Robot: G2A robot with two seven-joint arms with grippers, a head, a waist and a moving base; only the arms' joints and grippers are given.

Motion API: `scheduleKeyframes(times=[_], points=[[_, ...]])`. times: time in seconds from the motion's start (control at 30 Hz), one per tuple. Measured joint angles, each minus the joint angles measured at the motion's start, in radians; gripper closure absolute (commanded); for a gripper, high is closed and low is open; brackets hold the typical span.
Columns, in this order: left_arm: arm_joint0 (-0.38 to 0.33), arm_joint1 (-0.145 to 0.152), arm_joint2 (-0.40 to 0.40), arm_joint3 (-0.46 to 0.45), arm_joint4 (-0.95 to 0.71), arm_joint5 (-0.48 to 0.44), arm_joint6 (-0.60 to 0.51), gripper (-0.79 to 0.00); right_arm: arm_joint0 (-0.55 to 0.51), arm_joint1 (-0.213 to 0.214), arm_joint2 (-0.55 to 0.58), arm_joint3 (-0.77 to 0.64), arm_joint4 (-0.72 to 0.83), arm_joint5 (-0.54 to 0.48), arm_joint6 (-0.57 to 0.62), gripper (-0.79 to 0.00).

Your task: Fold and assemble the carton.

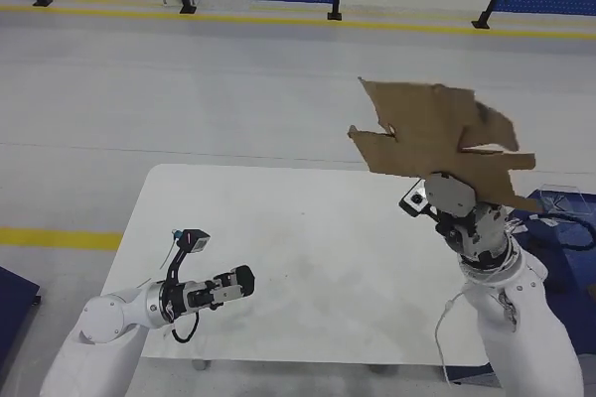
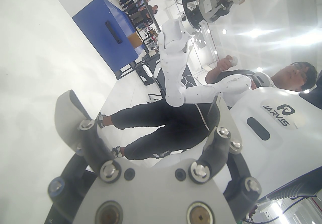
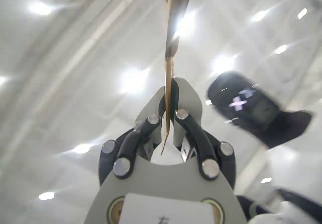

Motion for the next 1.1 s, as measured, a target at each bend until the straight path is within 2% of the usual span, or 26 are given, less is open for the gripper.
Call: scheduleKeyframes(times=[0.03, 0.13, 0.2, 0.33, 0.43, 0.5, 0.7, 0.73, 0.77, 0.8, 0.87, 0.9, 0.93, 0.97, 1.0, 1.1], points=[[0.000, 0.000, 0.000, 0.000, 0.000, 0.000, 0.000, -0.785, -0.005, 0.003, -0.007, 0.014, -0.153, -0.046, 0.053, 0.000], [0.000, 0.000, -0.002, -0.003, 0.004, 0.002, 0.004, -0.785, -0.011, 0.012, -0.017, 0.036, -0.445, -0.152, 0.140, 0.000], [-0.003, 0.003, -0.016, -0.015, 0.026, 0.014, 0.034, -0.785, -0.018, 0.017, -0.023, 0.041, -0.597, -0.215, 0.170, 0.000], [-0.011, 0.011, -0.060, -0.040, -0.029, 0.103, 0.089, -0.785, -0.040, 0.026, -0.058, 0.050, -0.875, -0.306, 0.212, 0.000], [-0.010, 0.014, -0.071, -0.058, -0.102, 0.176, 0.093, -0.785, -0.049, 0.030, -0.088, 0.050, -1.015, -0.360, 0.224, 0.000], [-0.010, 0.015, -0.065, -0.070, -0.153, 0.229, 0.081, -0.785, -0.053, 0.030, -0.103, 0.052, -1.056, -0.380, 0.230, 0.000], [-0.014, 0.017, -0.016, -0.097, -0.107, 0.325, 0.084, -0.785, -0.054, 0.033, -0.142, 0.040, -1.162, -0.435, 0.247, 0.000], [-0.018, 0.018, -0.007, -0.099, -0.095, 0.333, 0.084, -0.754, -0.056, 0.033, -0.149, 0.039, -1.178, -0.440, 0.244, 0.000], [-0.020, 0.018, 0.001, -0.101, -0.080, 0.337, 0.082, -0.668, -0.057, 0.033, -0.154, 0.038, -1.185, -0.442, 0.243, 0.000], [-0.022, 0.018, 0.010, -0.104, -0.071, 0.341, 0.080, -0.625, -0.056, 0.034, -0.159, 0.037, -1.194, -0.442, 0.243, 0.000], [-0.025, 0.018, 0.026, -0.110, -0.066, 0.345, 0.078, -0.357, -0.054, 0.035, -0.169, 0.034, -1.219, -0.445, 0.244, 0.000], [-0.026, 0.018, 0.030, -0.113, -0.058, 0.343, 0.080, -0.320, -0.054, 0.035, -0.174, 0.034, -1.222, -0.445, 0.245, 0.000], [-0.026, 0.018, 0.037, -0.114, -0.043, 0.341, 0.084, -0.219, -0.053, 0.034, -0.180, 0.034, -1.220, -0.445, 0.245, 0.000], [-0.027, 0.018, 0.042, -0.114, -0.037, 0.342, 0.086, -0.031, -0.052, 0.034, -0.182, 0.033, -1.219, -0.445, 0.245, 0.000], [-0.027, 0.019, 0.047, -0.113, -0.036, 0.342, 0.088, 0.000, -0.051, 0.034, -0.184, 0.032, -1.219, -0.446, 0.243, 0.000], [-0.031, 0.019, 0.054, -0.109, -0.037, 0.336, 0.092, 0.000, -0.049, 0.035, -0.191, 0.030, -1.221, -0.440, 0.239, 0.000]])
